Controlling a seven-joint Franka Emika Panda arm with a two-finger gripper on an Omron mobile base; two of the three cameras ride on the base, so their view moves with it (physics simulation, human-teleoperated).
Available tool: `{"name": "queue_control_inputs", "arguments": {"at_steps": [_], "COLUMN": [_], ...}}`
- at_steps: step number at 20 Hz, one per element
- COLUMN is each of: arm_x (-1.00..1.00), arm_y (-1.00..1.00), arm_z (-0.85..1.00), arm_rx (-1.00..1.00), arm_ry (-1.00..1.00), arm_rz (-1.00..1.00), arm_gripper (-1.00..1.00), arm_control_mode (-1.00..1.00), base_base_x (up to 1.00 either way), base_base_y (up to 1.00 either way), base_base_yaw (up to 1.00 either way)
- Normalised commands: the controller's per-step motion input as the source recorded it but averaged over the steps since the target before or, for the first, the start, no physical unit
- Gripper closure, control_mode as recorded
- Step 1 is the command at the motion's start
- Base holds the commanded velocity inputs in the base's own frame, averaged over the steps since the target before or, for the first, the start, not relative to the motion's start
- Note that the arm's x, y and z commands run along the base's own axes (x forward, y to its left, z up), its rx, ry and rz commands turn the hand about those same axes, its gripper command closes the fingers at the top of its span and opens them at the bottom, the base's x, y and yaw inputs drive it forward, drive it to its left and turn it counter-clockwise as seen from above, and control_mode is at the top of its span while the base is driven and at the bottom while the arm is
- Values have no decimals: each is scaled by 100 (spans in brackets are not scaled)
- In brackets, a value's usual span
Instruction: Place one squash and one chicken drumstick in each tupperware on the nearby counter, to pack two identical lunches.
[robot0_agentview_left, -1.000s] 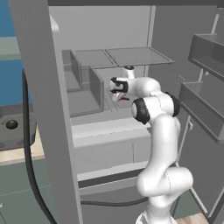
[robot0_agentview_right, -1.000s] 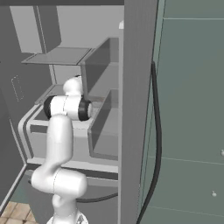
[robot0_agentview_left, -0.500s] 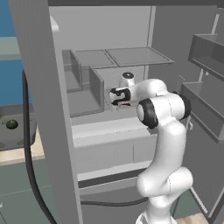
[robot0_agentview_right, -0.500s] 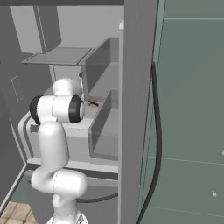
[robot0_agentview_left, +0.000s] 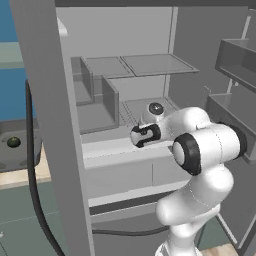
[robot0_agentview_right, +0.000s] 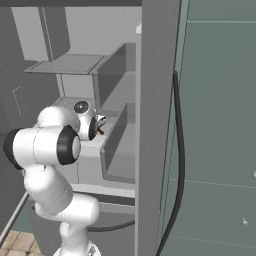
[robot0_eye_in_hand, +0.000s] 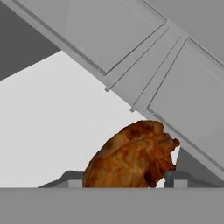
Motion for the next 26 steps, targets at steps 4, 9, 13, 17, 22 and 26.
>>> {"name": "queue_control_inputs", "arguments": {"at_steps": [4, 9, 13, 17, 22, 26], "arm_x": [-100, -100, -100, -100, -100, 0], "arm_y": [0, 1, 0, 0, 0, 0], "arm_z": [100, 60, -1, 9, 34, 0], "arm_rx": [3, 1, -1, -2, 0, 0], "arm_ry": [20, 17, -12, -22, -6, 0], "arm_rz": [0, 2, 1, 0, 1, 0], "arm_gripper": [100, 100, 100, 100, 100, 100], "arm_control_mode": [-100, -100, -100, -100, -100, 100], "base_base_x": [0, 0, 0, 0, 0, -100], "base_base_y": [0, 0, 0, 0, 0, 0], "base_base_yaw": [0, 0, 0, 0, 0, 4]}}
